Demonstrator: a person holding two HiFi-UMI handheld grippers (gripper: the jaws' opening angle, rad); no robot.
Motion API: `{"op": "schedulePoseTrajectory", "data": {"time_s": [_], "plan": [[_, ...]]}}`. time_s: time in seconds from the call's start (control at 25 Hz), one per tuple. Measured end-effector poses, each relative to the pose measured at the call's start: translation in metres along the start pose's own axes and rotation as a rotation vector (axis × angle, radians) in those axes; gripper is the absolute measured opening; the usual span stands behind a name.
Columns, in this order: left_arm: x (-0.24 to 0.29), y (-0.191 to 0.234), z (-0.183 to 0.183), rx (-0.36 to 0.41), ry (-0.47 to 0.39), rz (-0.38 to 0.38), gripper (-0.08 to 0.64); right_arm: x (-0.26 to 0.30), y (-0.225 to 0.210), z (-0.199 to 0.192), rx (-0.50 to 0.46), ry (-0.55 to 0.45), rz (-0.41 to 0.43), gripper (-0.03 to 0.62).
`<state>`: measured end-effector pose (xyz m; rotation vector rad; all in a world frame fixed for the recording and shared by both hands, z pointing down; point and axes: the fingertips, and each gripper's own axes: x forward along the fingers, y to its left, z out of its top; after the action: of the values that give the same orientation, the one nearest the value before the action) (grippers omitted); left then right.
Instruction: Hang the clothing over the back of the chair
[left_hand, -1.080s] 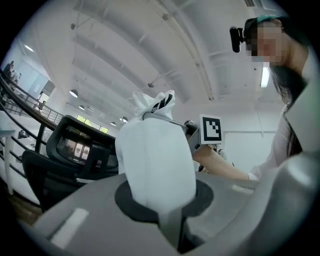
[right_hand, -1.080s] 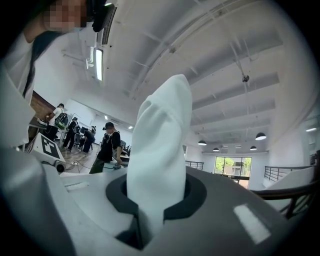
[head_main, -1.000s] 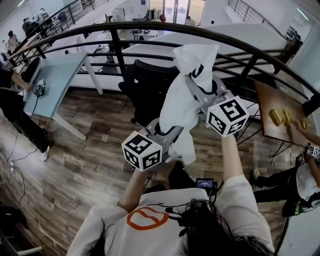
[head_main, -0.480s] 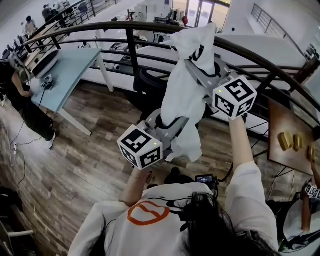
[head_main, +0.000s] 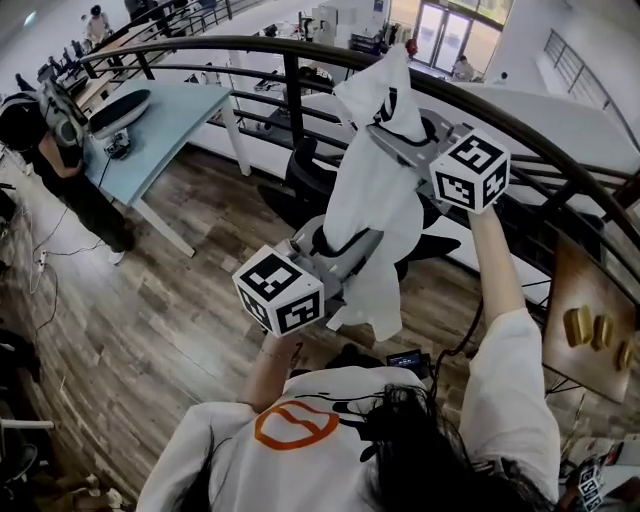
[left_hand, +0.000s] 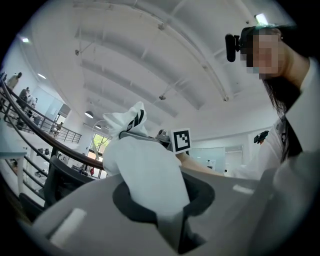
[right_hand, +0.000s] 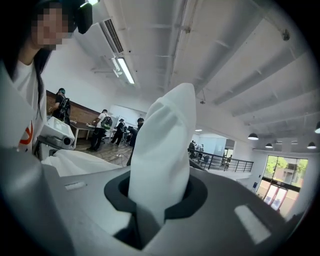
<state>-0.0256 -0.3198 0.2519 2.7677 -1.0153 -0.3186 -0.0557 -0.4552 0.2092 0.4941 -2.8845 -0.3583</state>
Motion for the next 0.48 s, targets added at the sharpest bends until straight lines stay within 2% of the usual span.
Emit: {"op": "schedulePoseTrajectory", "data": {"time_s": [0.2,0.48], "plan": [[0.004,0.001,-0.019,-0.011,0.039,0.032,0.213,0.012,0.001,-0.022,-0.065,0.085,0.106,0.110],[-0.004,0.009,-0.038,0.038,0.053,0.020,0.329,0.034,-0.010,-0.056,-0.048,0.132,0.242,0.120]]}}
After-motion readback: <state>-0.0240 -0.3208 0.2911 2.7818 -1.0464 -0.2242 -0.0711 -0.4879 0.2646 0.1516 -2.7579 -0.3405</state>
